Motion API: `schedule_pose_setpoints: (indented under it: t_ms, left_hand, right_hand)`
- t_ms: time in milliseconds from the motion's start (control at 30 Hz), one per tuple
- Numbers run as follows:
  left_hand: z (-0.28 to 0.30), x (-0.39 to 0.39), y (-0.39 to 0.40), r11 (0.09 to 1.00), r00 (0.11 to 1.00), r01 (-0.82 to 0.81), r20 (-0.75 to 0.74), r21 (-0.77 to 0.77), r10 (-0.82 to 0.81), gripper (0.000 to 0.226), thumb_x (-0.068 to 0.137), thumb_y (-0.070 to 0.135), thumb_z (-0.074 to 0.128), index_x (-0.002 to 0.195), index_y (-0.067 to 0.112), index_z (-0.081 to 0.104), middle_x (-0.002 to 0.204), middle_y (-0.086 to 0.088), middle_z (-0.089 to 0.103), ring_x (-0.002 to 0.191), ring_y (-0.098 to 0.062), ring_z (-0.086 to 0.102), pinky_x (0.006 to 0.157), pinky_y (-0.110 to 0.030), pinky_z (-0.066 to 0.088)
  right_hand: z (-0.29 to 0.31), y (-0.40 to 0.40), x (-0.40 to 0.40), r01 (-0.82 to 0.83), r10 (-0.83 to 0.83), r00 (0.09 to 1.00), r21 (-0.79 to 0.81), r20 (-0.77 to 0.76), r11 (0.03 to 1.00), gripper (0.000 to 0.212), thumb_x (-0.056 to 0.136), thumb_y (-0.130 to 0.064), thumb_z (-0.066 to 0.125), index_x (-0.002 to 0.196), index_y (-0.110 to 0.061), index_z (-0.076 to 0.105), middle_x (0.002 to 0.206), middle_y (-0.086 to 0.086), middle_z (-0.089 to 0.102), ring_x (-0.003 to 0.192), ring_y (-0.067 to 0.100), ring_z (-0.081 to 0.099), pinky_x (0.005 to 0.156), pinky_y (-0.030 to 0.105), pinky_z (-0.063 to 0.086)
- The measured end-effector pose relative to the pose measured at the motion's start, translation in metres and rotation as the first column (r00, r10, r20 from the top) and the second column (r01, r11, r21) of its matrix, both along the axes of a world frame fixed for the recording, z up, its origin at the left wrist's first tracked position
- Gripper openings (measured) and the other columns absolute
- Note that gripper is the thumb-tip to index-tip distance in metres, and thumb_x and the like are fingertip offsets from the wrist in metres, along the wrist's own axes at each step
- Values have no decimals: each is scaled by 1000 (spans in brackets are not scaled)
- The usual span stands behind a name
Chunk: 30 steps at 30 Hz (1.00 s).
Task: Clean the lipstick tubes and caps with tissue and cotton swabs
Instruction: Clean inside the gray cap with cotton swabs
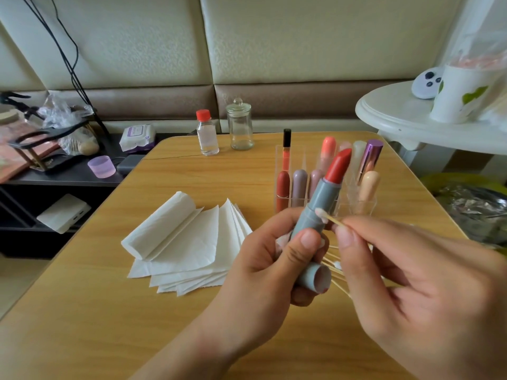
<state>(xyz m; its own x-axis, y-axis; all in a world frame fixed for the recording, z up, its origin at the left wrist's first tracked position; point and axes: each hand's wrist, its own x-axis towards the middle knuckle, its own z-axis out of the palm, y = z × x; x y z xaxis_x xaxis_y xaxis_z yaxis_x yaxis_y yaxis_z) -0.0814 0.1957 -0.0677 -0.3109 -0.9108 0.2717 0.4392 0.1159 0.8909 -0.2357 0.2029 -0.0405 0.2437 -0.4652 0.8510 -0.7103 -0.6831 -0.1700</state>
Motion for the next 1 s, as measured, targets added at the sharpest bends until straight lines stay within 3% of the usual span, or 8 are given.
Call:
schedule_pose_setpoints:
  t_ms: [100,200,267,400,567,833,1000]
  left_hand:
    - [-1,1,1,995,993,-84,84,-50,88,14,89,37,64,98,26,67,65,4,52,52,-6,49,47,-16,34]
    - [-2,0,2,963,956,-218,161,-157,243,17,90,31,57,103,27,67,60,8,54,54,-6,52,51,-13,40]
    - [-2,-1,3,914,905,-314,210,-258,370,17,90,32,58,105,29,67,61,8,56,56,-5,55,54,-14,45]
    - [-2,1,2,826,812,-408,258,-389,523,18,91,33,59,107,27,66,70,12,58,59,-8,59,57,-21,50]
    - [0,1,4,853,845,-375,244,-363,475,17,92,34,57,105,30,67,64,9,56,57,-9,56,55,-18,46]
    - [-4,0,3,810,783,-377,312,-449,538,24,94,38,56,113,26,65,76,12,59,66,-18,59,60,-36,51]
    - [1,-3,6,906,900,-332,200,-263,388,18,91,33,57,103,29,69,61,10,56,53,-7,54,51,-15,41]
  right_hand:
    - [1,0,0,25,-25,1000,-2,-15,1000,23,93,-12,58,78,-5,75,62,-8,37,64,21,39,62,16,27]
    - [1,0,1,28,-28,999,5,-30,1000,26,94,-14,58,77,-4,75,61,-5,36,64,23,37,61,18,27]
    - [-2,-1,1,22,-22,999,-1,-33,1000,26,93,-13,59,73,-4,75,58,-5,33,57,23,36,56,24,30]
    - [-10,-3,0,12,-13,999,-9,-45,1000,28,93,-13,60,71,-4,74,48,4,47,39,23,36,49,32,32]
    - [-11,-4,-1,0,0,999,6,-44,1000,24,93,-14,60,81,-3,77,51,5,56,39,22,40,50,30,34]
    - [-12,-3,-1,0,2,999,42,-49,999,21,93,-14,61,83,-4,77,52,5,56,41,22,40,49,32,35]
    - [-11,-3,0,-52,54,998,91,-20,995,23,93,-15,57,91,-3,78,54,4,56,59,25,41,49,29,35]
